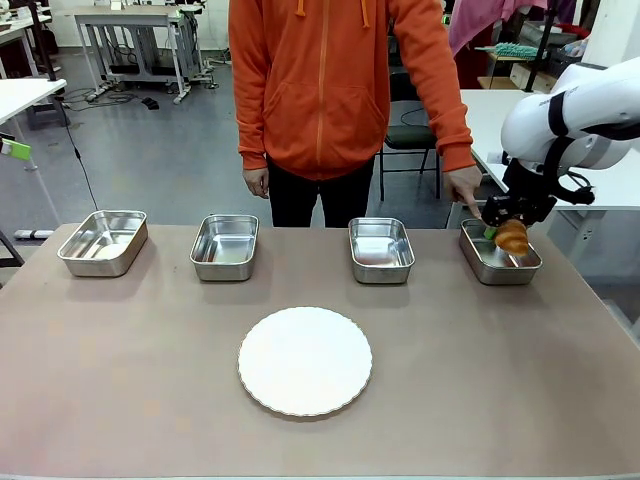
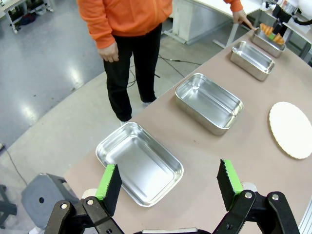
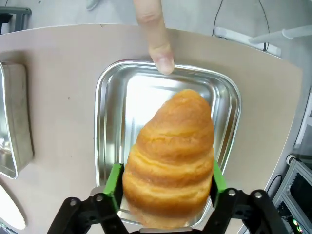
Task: Place the bread in the container.
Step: Place the Butter Roll into the Airtight Container indicated by the human.
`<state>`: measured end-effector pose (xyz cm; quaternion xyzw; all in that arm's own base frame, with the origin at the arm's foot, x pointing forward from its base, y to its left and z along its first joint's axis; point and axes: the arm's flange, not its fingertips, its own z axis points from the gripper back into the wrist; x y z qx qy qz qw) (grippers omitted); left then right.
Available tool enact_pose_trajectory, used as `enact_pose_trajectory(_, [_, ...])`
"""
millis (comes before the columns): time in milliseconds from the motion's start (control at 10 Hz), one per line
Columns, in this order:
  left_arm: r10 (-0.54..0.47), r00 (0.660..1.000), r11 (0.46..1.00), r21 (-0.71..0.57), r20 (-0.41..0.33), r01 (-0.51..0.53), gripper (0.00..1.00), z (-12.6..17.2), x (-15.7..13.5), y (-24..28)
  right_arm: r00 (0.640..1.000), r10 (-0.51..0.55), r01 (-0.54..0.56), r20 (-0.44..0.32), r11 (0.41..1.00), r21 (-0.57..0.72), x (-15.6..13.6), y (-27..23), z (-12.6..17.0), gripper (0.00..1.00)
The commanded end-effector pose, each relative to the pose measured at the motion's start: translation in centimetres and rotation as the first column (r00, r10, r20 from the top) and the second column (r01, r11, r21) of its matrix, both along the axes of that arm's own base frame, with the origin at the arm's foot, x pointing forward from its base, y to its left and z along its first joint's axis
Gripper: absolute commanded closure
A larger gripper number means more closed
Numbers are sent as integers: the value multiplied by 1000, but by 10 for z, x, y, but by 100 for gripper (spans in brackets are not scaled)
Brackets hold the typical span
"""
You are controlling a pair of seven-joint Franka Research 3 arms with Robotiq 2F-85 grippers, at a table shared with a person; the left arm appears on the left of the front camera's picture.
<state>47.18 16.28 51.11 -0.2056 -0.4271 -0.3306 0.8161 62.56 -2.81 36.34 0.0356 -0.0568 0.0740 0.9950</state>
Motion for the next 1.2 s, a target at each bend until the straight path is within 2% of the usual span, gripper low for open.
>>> enact_pose_trajectory(0, [-6,1000,1000,-9,4,6,0,1,-1,0,999,35,-35,27,999,30,0,-4,5,0])
enact_pose_trajectory(200, [-6,1000,1000,-9,4,6,0,1,-1,0,999,35,-36,32,999,26,-8,-1,14,0])
enact_pose_trajectory(300, [-6,1000,1000,-9,4,6,0,1,-1,0,999,-27,26,-39,999,-25,-10,-3,26,0])
enact_pose_trajectory(400, [-6,1000,1000,-9,4,6,0,1,-1,0,1000,10,-10,14,1000,-1,0,1,8,0])
enact_pose_trajectory(1000, [-6,1000,1000,-9,4,6,0,1,-1,0,1000,10,-10,14,1000,-1,0,1,8,0])
enact_pose_trajectory(1100, [-6,1000,1000,-9,4,6,0,1,-1,0,1000,7,-7,-8,1000,0,-3,2,7,0])
